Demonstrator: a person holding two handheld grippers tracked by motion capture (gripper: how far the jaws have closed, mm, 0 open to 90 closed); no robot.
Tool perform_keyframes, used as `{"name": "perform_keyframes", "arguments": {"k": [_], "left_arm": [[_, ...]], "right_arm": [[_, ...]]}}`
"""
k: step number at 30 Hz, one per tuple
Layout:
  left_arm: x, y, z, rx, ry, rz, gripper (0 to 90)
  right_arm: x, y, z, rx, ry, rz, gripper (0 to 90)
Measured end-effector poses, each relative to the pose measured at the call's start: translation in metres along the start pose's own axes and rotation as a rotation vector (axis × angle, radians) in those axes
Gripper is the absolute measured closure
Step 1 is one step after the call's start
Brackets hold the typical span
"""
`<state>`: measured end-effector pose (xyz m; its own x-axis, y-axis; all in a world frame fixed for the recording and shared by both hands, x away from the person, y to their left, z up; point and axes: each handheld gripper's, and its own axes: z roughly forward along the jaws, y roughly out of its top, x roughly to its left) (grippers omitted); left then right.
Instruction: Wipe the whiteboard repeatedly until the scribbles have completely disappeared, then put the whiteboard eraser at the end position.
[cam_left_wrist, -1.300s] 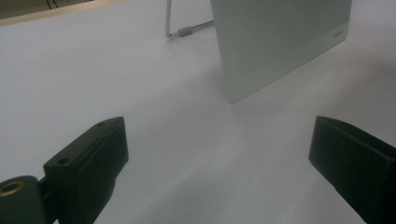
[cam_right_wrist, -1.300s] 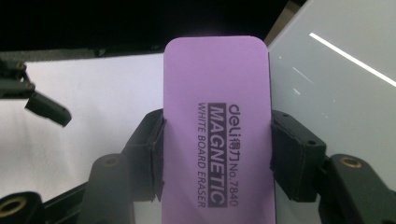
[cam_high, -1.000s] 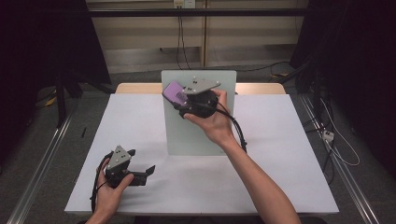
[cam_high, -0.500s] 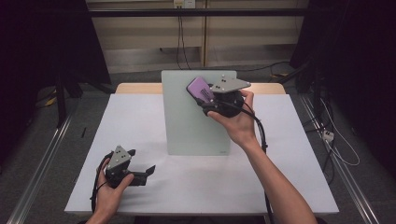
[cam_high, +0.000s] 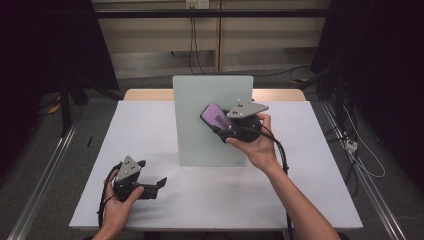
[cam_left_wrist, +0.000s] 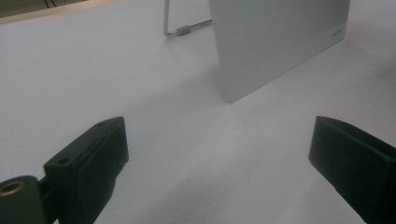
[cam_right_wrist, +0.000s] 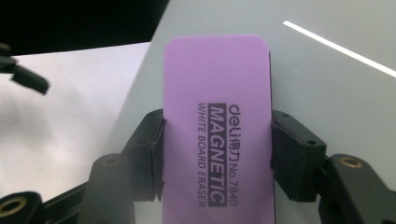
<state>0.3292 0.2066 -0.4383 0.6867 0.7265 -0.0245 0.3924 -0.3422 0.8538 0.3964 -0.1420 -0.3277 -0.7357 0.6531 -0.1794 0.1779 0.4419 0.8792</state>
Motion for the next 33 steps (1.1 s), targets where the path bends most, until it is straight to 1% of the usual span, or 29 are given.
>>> {"name": "perform_keyframes", "arguments": {"k": [2,4,8,11,13,15,18,22,27,33], "left_arm": [[0.000,-0.001,0.000,0.001,-0.004,-0.002,4.7],[0.001,-0.001,-0.001,-0.003,-0.001,-0.002,4.7],[0.002,-0.001,0.001,0.002,-0.006,-0.018,4.7],[0.002,-0.001,0.002,0.002,-0.007,-0.009,4.7],[0.001,-0.001,0.001,0.005,-0.009,-0.011,4.7],[0.001,-0.001,0.000,0.001,-0.003,-0.006,4.7],[0.002,-0.001,0.000,0.002,0.006,-0.005,4.7],[0.001,-0.001,-0.001,0.009,0.007,-0.001,4.7],[0.000,-0.001,-0.001,0.007,0.011,-0.004,4.7],[0.000,-0.002,-0.001,0.009,0.010,-0.004,4.7]], "right_arm": [[0.002,-0.003,0.000,0.003,0.013,0.003,41.8],[0.003,-0.006,-0.001,0.000,0.025,0.016,41.8],[0.006,-0.012,-0.003,-0.001,0.049,0.033,41.8],[0.009,-0.016,-0.004,0.010,0.070,0.036,41.8],[0.011,-0.019,-0.005,0.013,0.073,0.032,41.8],[0.011,-0.021,-0.007,0.017,0.078,0.039,41.8],[0.009,-0.027,-0.009,0.017,0.082,0.061,41.8],[0.010,-0.033,-0.012,0.030,0.083,0.060,41.8],[0.012,-0.040,-0.012,0.055,0.094,0.056,41.8],[0.010,-0.043,-0.016,0.056,0.106,0.068,41.8]]}}
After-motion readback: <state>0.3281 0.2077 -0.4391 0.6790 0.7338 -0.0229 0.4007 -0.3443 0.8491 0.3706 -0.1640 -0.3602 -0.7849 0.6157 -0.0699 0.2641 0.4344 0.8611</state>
